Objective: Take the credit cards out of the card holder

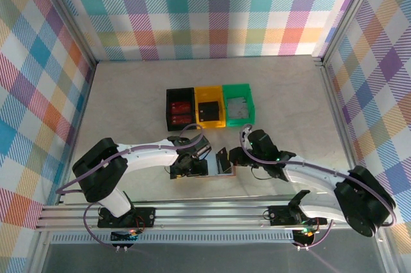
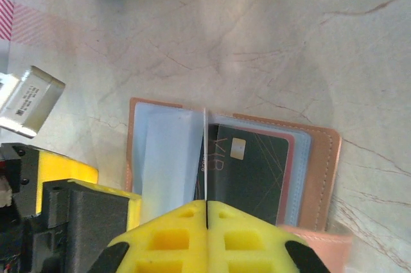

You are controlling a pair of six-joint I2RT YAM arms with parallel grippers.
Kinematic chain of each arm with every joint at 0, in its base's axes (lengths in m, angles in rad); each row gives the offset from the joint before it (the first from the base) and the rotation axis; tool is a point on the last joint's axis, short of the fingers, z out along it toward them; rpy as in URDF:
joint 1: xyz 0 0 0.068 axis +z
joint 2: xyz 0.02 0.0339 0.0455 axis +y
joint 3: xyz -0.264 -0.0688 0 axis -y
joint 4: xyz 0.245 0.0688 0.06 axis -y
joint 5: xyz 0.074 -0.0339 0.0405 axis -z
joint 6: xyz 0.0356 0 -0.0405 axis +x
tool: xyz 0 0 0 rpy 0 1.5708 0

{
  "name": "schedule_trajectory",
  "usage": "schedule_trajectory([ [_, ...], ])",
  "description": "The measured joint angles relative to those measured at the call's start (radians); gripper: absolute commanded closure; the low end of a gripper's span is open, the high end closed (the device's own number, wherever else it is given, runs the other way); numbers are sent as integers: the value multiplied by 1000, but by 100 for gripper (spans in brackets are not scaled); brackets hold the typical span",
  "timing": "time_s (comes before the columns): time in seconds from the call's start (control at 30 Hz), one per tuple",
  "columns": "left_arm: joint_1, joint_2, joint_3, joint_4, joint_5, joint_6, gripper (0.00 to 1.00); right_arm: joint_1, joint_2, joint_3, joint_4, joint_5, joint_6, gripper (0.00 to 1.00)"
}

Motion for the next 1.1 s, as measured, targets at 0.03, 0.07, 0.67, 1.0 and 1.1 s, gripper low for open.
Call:
schedule_trajectory([
  [0.03, 4, -2, 0, 0, 3, 3, 8, -5, -20, -2, -9, 0, -3, 100],
  [0.07, 8, -4, 0, 0, 8, 6, 8, -8, -36, -4, -16, 0, -6, 100],
  [0.67, 70, -347, -131, 171, 96, 94, 5, -24, -212, -32, -56, -58, -5, 100],
  [1.0, 72, -540, -208, 354, 184, 157, 5, -29, -228, -19, -46, -207, -3, 100],
  [1.1, 83, -544, -221, 376, 229, 188, 5, -29, -221, -3, -29, -272, -3, 100],
])
